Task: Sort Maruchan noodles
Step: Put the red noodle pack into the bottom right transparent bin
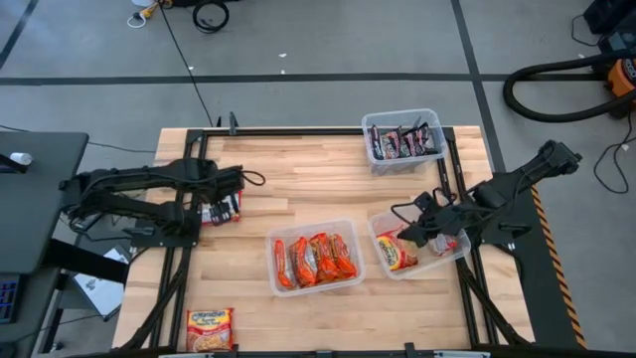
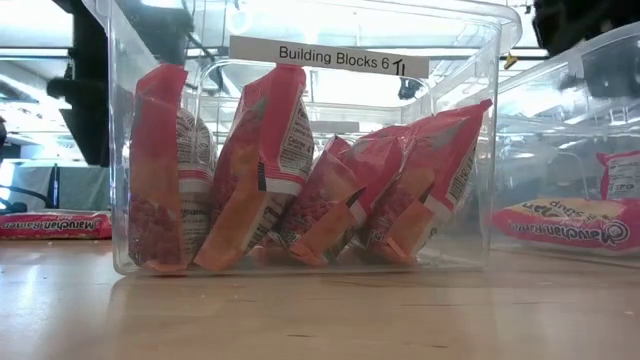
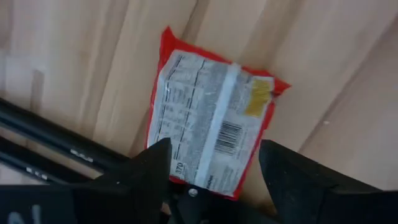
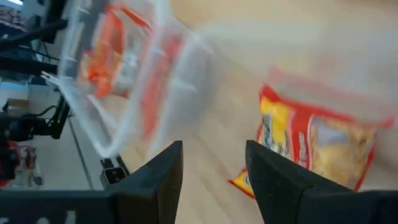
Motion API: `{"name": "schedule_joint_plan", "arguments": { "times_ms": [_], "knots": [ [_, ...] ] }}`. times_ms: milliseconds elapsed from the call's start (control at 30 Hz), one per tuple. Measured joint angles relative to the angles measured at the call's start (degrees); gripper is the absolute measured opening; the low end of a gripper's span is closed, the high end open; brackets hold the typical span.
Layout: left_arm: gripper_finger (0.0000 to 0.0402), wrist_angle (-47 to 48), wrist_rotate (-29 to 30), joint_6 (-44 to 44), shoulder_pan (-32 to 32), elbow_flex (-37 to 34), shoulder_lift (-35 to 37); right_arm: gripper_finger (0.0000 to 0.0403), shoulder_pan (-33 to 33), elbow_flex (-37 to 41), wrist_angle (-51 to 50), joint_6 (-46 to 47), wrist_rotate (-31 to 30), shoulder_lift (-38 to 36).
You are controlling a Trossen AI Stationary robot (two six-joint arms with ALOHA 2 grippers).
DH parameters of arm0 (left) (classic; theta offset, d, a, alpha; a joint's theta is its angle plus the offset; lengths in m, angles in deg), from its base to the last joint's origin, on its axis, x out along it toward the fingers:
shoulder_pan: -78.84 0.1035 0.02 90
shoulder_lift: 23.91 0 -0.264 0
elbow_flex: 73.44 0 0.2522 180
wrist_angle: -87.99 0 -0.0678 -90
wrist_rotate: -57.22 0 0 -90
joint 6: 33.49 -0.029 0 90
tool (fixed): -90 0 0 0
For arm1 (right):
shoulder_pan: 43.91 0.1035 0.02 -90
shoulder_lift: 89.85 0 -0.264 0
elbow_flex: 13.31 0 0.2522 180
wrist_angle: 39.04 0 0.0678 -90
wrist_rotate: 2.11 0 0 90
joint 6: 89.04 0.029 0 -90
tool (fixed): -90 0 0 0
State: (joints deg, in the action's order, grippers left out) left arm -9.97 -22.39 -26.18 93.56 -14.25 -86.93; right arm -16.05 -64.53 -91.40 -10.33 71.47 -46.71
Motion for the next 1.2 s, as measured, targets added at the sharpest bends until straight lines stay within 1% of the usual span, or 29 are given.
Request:
{"name": "schedule_joint_plan", "arguments": {
  "times_ms": [100, 200, 300, 400, 533, 600, 700, 733, 833, 933, 1067, 1200],
  "knots": [
    [0.0261, -0.22, 1.18, 1.33, 0.31, 0.00, -5.05, 0.0180, 0.00, -5.57, -3.69, -4.18, -2.99, -0.03],
    [0.0265, -1.03, 0.86, 0.88, 0.62, 0.00, -10.01, 0.0180, -0.01, -10.77, -6.53, -7.90, -4.87, -0.04],
    [0.0265, -1.84, -2.01, -0.67, 0.61, 0.00, -13.86, 0.0180, 0.01, -14.99, -7.26, -11.89, -4.99, -0.06],
    [0.0266, -2.23, -6.15, -1.98, 0.34, 0.00, -16.28, 0.0180, 0.10, -17.63, -7.43, -15.57, -4.98, -0.07],
    [0.0274, -2.21, -7.53, -1.73, -2.69, 0.00, -17.77, 0.0180, 0.73, -18.62, -8.42, -19.48, -4.67, -0.05],
    [0.0282, -3.48, -6.14, -1.06, -5.34, 0.00, -18.03, 0.0180, 0.93, -18.62, -9.52, -20.72, -4.65, 0.00],
    [0.0290, -7.29, 2.21, 4.60, -9.56, -0.74, -18.08, 0.0180, 0.93, -18.62, -9.92, -22.74, -4.70, -0.02],
    [0.0290, -9.16, 3.61, 5.99, -10.65, -1.45, -18.08, 0.0180, 0.93, -18.62, -9.88, -23.72, -4.70, -0.02],
    [0.0290, -12.03, 4.27, 8.62, -13.44, -3.94, -18.10, 0.0180, 0.93, -18.62, -9.88, -25.37, -3.87, -0.04],
    [0.0290, -12.08, 4.56, 9.00, -14.96, -4.20, -19.82, 0.0180, 0.93, -18.62, -9.88, -26.33, -1.47, -0.04],
    [0.0287, -11.98, 5.03, 9.42, -14.81, -4.17, -23.44, 0.0180, 0.93, -18.62, -9.82, -27.83, -0.61, -0.21],
    [0.0266, -11.48, 4.95, 8.84, -14.21, -3.65, -28.43, 0.0180, 0.93, -18.62, -9.49, -28.30, -0.39, -1.04]
  ]
}}
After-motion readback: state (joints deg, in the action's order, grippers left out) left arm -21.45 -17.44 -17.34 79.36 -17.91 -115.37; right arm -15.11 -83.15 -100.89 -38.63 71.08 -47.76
